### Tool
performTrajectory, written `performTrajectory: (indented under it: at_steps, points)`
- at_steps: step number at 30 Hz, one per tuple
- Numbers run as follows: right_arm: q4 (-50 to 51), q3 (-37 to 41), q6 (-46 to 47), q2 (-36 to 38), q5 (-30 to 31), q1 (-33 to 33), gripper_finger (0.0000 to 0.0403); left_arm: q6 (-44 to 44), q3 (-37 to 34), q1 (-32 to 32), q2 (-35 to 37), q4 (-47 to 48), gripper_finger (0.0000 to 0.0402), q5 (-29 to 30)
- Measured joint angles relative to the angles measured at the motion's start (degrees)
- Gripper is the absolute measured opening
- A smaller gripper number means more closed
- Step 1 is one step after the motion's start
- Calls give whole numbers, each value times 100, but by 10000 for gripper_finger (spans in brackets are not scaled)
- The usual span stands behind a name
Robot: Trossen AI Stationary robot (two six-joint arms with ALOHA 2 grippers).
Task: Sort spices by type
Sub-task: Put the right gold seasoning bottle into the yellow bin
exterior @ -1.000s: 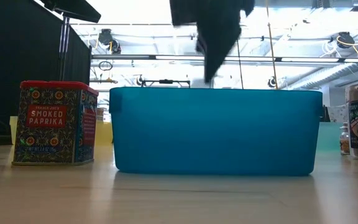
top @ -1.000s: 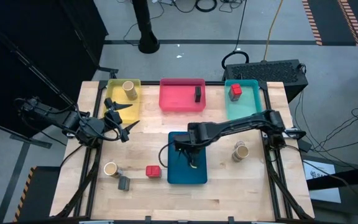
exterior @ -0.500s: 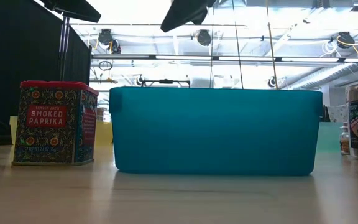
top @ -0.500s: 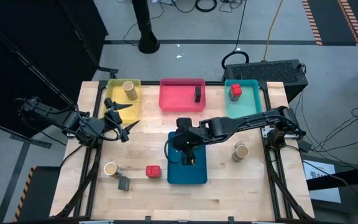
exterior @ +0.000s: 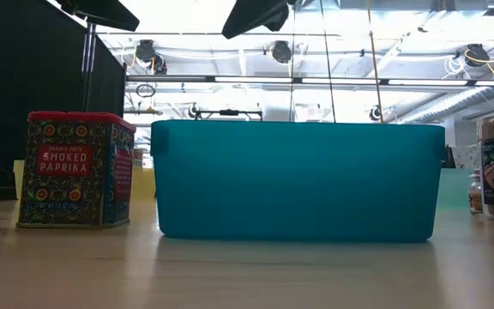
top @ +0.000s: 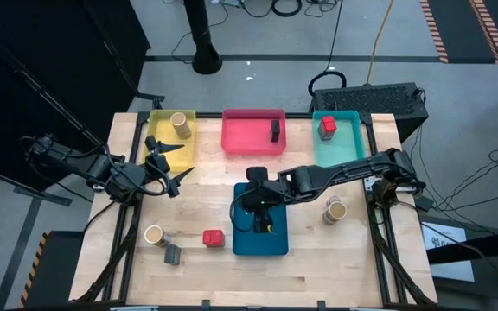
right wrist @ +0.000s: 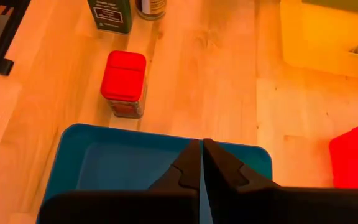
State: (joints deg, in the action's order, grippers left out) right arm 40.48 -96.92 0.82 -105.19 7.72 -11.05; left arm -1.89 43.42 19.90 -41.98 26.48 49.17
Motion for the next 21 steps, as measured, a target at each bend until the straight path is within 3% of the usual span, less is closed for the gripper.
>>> performTrajectory:
  at_steps: [8, 16, 21]
  points:
    - [5, 0, 14, 0, 211, 5, 0, 0, 0, 0, 0, 0, 350, 0]
    - [129, 0, -310, 46, 1011, -69, 0, -2, 0, 1, 0, 0, 350, 0]
    - [186, 192, -356, 367, 1047, -55, 0, -2, 2, 0, 0, -4, 350, 0]
